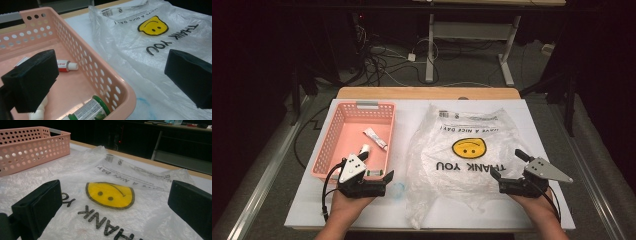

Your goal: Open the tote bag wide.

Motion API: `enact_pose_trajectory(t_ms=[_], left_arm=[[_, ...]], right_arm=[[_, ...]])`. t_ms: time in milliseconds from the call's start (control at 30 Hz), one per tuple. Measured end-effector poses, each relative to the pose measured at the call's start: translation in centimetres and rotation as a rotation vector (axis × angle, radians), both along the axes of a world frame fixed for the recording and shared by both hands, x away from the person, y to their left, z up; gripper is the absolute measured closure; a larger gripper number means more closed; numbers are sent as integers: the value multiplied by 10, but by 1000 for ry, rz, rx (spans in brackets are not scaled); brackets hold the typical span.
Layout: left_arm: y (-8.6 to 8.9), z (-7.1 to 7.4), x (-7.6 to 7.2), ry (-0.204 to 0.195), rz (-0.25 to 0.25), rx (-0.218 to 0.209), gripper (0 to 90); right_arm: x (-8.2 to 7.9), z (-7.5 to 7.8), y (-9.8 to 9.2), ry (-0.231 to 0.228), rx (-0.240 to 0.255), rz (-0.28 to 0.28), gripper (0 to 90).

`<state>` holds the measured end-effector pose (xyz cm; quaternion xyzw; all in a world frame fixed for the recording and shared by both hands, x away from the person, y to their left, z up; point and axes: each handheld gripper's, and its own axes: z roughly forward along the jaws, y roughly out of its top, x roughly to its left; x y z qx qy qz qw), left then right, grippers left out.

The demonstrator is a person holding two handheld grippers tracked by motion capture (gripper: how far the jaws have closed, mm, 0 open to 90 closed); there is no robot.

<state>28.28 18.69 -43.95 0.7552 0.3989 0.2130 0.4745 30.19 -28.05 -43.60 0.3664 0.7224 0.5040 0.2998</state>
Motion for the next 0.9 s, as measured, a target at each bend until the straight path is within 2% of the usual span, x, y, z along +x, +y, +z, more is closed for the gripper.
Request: enact_pose_trajectory(t_ms=[133,300,567,767,867,900], left_arm=[[5,-1,3,10,8,-23,0],[5,-3,2,4,20,-19,0],[3,-2,3,11,6,-14,0],[2,0,3,11,3,-9,0],[3,1,3,5,0,-16,0],[3,1,3,6,0,-19,0]], right_arm=[[-1,-1,1,2,-10,10,0],[1,0,1,1,-5,4,0],[3,3,-9,15,2,-21,1],[5,7,-29,36,14,-80,4],[7,6,-45,43,-9,-134,0],[7,6,-45,43,-9,-134,0]])
